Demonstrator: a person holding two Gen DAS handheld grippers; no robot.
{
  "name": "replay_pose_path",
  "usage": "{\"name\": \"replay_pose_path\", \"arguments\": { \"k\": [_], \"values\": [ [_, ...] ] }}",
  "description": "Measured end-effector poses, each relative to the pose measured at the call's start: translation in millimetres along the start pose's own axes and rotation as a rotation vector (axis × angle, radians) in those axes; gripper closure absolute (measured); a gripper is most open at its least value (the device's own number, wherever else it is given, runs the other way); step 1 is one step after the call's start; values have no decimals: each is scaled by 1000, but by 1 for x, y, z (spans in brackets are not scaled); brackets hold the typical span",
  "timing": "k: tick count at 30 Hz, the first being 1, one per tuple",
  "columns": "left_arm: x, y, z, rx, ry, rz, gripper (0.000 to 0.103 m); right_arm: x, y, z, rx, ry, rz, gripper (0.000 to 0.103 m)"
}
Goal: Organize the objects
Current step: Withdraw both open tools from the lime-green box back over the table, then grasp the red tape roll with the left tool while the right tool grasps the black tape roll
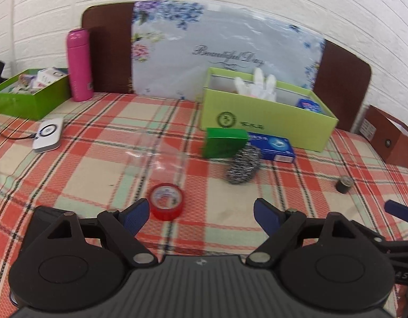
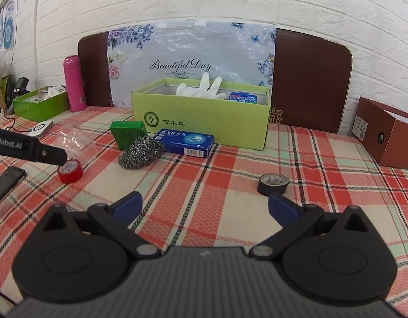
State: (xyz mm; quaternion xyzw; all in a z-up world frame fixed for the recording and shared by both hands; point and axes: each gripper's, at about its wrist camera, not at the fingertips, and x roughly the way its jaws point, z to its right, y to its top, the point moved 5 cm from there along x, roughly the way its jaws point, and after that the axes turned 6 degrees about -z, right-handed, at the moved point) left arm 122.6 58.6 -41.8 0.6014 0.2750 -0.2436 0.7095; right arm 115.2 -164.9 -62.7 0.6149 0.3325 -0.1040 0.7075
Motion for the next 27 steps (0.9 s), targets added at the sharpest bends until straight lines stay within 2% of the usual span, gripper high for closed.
{"name": "replay_pose_path", "arguments": {
  "k": [2,8,13,14,15,16,17,20,23,26,27],
  "values": [
    [5,0,-12,-21,7,-4,17,1,0,-1,1,4,2,0],
    [28,0,-26,-44,-35,-29,30,8,-3,-2,23,8,-15,0],
    [55,8,-28,-2,-7,-23,31,13,-6,2,16,-4,-36,0],
    [60,9,-29,-1,-8,-32,36,13,-5,4,22,-6,-37,0],
    [65,9,-30,1,-16,-48,47,15,-5,7,31,-7,-39,0],
    [68,9,-29,7,-20,-63,51,17,-4,11,42,-6,-42,0],
    [70,7,-30,16,-15,-69,61,19,-3,14,53,-6,-46,0],
    [63,3,-27,39,-25,-55,75,30,1,29,87,-32,-60,0],
    [53,-5,-16,53,-103,-55,78,46,7,51,148,-58,-62,2],
    [51,-11,1,102,-156,-64,88,66,13,70,182,-86,-84,18],
    [52,-12,6,108,-170,-70,88,73,14,76,196,-95,-93,19]
  ]
}}
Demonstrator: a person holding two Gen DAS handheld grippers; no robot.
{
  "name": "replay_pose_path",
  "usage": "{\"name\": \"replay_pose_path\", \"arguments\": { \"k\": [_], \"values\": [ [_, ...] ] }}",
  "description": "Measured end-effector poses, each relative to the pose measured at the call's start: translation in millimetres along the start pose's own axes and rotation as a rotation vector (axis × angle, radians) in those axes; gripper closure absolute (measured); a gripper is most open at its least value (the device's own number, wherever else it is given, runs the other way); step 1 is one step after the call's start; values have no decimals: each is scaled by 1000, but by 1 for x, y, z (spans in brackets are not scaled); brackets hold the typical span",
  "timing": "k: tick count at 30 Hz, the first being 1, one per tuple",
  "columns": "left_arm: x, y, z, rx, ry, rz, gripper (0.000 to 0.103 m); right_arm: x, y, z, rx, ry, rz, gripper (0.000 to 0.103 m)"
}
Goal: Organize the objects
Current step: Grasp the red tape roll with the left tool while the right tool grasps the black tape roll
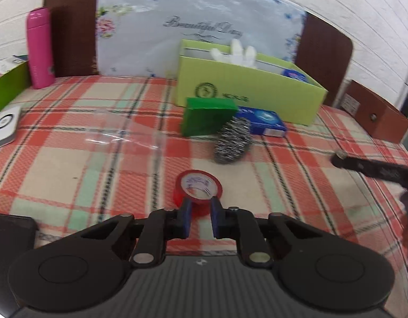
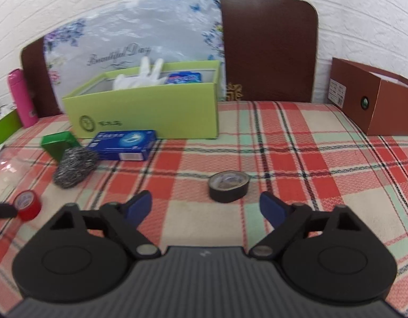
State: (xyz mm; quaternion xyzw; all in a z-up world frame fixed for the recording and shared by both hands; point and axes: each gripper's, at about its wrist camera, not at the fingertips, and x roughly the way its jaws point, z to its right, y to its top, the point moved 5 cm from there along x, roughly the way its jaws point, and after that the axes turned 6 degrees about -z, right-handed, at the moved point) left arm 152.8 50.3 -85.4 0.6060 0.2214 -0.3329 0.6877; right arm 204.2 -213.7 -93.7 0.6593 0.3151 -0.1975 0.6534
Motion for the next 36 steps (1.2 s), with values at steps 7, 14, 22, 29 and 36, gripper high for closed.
{"name": "replay_pose_path", "arguments": {
  "k": [7,14,22,29,36],
  "values": [
    [2,-1,6,4,13,4,88,37,14,11,55,-27,-57,29],
    [10,7,3,-27,36,8,80,44,13,-6,12,61,-78,63],
    [25,16,0,-62,74,4,45,1,-25,-60,-215,233,-66,63],
    [37,19,6,-18,65,-15,55,-6,-31,-77,-266,233,-61,63],
    [45,21,9,2,84,-22,54,-5,-31,-76,-254,206,-56,58]
  ]
}}
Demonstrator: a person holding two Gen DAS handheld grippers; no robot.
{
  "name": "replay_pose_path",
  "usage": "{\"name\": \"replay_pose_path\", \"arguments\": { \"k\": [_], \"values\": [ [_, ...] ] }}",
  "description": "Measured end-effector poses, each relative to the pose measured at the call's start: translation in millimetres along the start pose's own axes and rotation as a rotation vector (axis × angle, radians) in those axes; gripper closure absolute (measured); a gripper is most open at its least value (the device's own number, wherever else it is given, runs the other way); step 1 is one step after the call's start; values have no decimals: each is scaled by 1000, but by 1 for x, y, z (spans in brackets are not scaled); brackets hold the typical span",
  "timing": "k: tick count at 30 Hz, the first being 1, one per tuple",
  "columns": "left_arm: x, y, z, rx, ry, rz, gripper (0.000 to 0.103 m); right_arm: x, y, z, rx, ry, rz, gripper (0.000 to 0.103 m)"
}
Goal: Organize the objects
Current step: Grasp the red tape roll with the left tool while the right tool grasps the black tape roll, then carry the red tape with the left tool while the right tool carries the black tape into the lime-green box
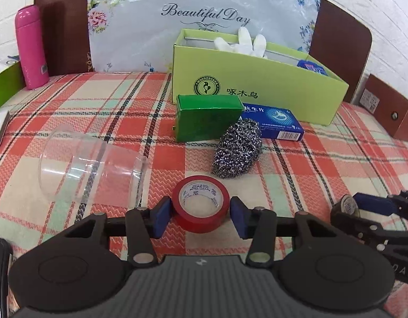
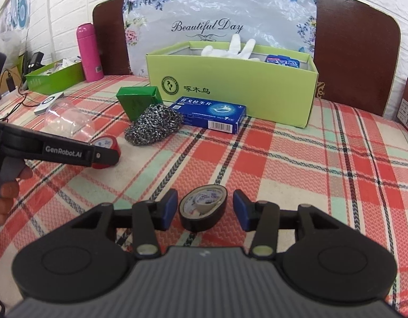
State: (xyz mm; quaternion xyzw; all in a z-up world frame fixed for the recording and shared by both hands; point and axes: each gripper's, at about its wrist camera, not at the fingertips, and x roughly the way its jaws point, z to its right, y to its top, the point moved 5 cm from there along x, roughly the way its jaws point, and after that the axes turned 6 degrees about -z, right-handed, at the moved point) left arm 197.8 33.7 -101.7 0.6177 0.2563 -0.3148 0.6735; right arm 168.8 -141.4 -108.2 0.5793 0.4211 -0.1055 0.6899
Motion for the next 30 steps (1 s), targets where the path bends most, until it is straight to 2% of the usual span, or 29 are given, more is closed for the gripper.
{"name": "replay_pose_path", "arguments": {
  "k": [4,8,14,22,30],
  "values": [
    [-3,-2,0,4,-12,1,54,2,-1,0,13,13,-21,64],
    [-14,-4,7,17,-46,10,54,-2,-2,-4,4,11,-23,64],
    [-49,3,25,65,-104,67,54,-27,15,-8,3,16,48,65],
    [-92,65,40,81,-152,212,54,-66,74,0,5,8,203,65],
    [-75,135,42,75,-104,252,54,-46,139,19,53,-7,263,64]
  ]
}}
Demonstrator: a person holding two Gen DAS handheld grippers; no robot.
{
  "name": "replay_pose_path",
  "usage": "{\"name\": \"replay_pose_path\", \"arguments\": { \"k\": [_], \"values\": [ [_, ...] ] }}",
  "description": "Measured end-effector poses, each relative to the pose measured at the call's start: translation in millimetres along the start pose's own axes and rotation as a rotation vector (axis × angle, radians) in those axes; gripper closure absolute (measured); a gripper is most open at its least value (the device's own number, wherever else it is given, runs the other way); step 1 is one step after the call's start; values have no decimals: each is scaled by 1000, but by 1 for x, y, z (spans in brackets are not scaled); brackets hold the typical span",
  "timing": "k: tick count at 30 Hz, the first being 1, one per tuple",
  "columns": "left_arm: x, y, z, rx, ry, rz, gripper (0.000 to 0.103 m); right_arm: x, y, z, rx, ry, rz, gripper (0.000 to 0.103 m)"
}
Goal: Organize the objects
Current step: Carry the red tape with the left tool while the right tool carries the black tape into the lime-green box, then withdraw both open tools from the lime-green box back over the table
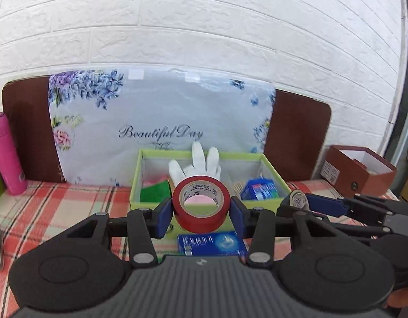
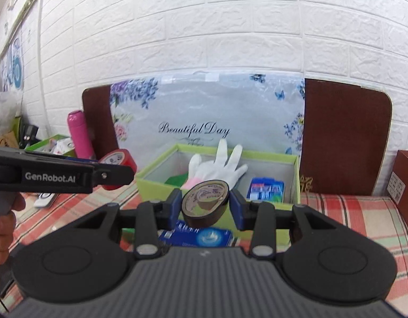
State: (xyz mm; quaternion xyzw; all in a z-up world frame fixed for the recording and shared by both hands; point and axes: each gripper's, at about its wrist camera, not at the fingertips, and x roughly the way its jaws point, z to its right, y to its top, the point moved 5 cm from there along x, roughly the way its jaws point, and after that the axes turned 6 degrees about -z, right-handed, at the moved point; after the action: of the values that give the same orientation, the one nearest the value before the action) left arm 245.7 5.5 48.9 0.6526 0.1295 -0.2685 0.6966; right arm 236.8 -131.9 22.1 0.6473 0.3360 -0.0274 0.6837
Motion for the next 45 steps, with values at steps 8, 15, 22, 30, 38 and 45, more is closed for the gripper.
{"name": "replay_pose_path", "arguments": {
  "k": [8,15,22,30,38,45],
  "values": [
    [62,31,-21,-25,36,-39,54,61,21,22,23,-24,8,64],
    [108,34,-42,-18,73,-89,54,110,22,33,4,-48,-29,64],
    [121,34,-59,-65,133,-40,13,139,12,35,-48,-60,-30,23],
    [109,33,-64,-58,180,-18,6,135,3,37,-39,-85,-4,0],
    [62,35,-48,-15,203,0,6,92,15,29,-16,-72,28,0],
    [7,23,-33,-28,217,-13,6,34,12,20,67,-9,74,0]
  ]
}}
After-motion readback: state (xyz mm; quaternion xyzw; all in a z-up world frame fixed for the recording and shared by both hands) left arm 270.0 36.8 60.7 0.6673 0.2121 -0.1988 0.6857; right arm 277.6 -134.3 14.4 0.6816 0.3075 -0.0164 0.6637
